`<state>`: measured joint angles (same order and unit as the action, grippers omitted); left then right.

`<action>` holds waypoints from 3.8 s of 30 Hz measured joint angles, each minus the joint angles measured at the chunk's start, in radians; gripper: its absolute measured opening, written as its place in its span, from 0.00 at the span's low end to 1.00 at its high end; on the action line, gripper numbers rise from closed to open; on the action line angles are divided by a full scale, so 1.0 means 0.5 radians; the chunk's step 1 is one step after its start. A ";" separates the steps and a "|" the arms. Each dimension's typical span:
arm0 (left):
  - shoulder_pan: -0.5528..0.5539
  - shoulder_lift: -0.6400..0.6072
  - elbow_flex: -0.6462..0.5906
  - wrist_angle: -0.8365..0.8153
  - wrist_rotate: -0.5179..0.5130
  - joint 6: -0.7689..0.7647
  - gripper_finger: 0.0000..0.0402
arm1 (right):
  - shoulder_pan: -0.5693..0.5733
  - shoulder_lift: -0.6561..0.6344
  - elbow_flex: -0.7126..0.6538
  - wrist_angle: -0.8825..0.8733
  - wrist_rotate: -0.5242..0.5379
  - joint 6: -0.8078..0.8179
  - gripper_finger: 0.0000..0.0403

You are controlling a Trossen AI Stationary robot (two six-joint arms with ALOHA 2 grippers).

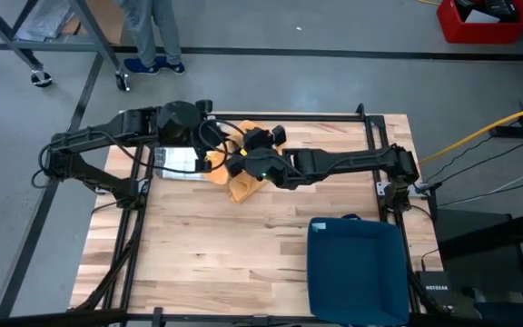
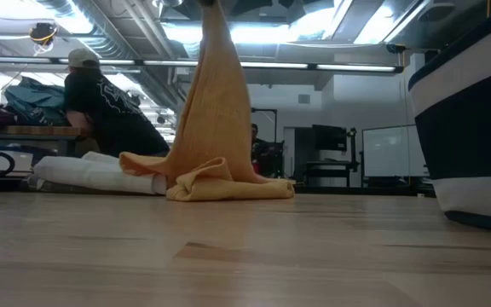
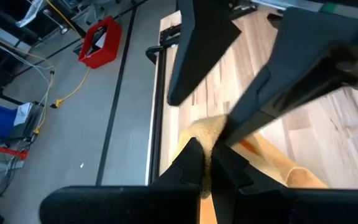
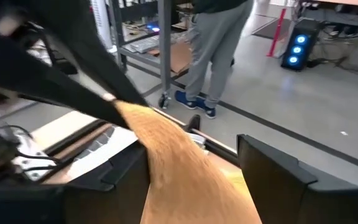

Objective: Fold towel
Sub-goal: Fold the yellow towel

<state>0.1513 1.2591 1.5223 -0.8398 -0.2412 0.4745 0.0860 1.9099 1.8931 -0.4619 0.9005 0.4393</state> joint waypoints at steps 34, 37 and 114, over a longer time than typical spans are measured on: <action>-0.014 -0.002 -0.004 -0.143 0.158 0.170 0.00 | -0.124 -0.006 0.000 -0.007 -0.567 -0.303 0.59; -0.015 -0.002 -0.004 -0.139 0.167 0.169 0.00 | -0.123 -0.006 0.000 -0.006 -0.564 -0.361 0.56; -0.195 0.066 -0.889 0.800 0.154 -0.897 0.37 | -0.292 -0.117 0.924 -0.597 -0.391 -1.389 0.01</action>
<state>0.0537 1.2919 1.0779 -0.4398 -0.1639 0.0261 -0.0601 1.8515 2.3550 -0.7605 0.7051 -0.2554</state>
